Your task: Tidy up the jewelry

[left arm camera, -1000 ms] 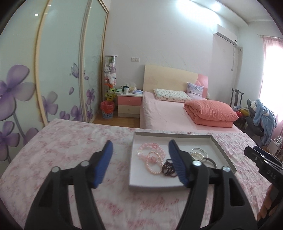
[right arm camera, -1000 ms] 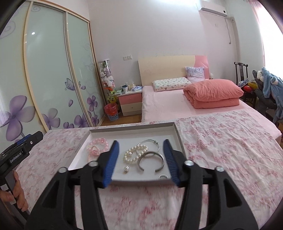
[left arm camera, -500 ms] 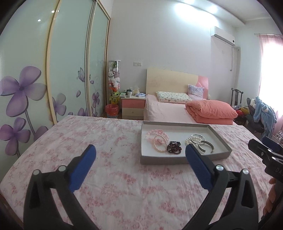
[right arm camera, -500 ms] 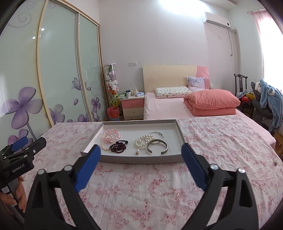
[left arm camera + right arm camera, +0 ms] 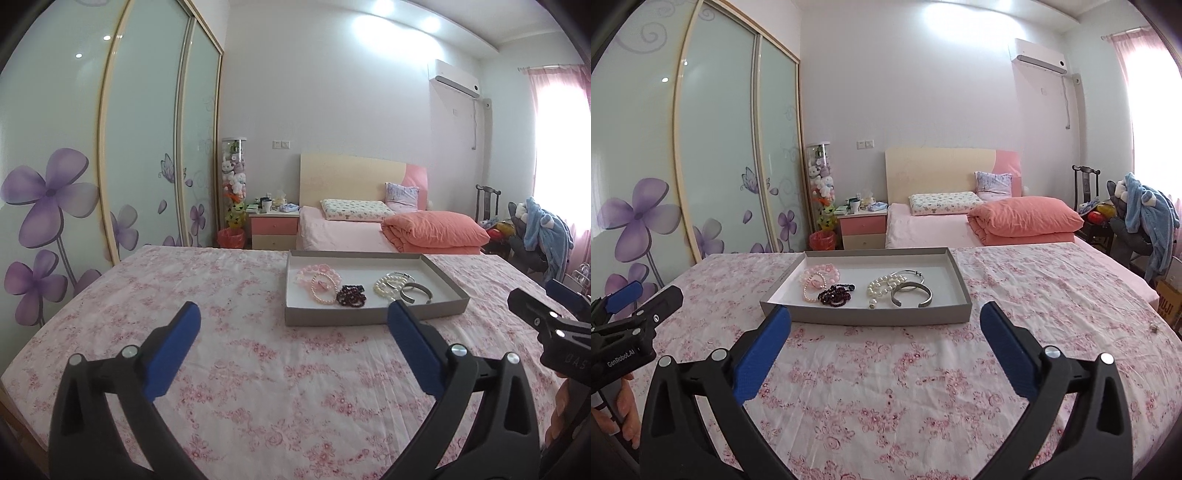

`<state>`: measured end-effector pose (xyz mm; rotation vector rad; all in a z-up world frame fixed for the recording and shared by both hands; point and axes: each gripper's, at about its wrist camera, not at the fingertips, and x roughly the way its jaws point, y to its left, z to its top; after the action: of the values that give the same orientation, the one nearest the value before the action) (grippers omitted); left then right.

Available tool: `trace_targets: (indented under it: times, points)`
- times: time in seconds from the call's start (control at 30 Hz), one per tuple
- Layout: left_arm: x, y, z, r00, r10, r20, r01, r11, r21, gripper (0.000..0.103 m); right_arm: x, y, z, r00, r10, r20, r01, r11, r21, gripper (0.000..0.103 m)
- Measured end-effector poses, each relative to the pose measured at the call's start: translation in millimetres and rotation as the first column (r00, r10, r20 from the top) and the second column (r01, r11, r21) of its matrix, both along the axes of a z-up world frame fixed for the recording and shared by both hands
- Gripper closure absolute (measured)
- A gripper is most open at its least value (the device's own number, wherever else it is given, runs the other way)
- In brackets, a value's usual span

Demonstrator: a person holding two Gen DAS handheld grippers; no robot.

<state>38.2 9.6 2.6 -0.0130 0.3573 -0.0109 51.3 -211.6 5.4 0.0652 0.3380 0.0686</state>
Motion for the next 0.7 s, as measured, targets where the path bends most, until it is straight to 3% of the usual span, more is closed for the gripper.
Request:
trace_targets:
  times: [0.7]
  points:
    - [-4.9, -3.5, -17.4, 1.0, -0.008, -0.028, 0.008, 1.0, -0.008, 0.004, -6.1, -3.1, -14.9, 1.0, -0.029, -0.004, 0.029, 1.0, -0.001, 0.002]
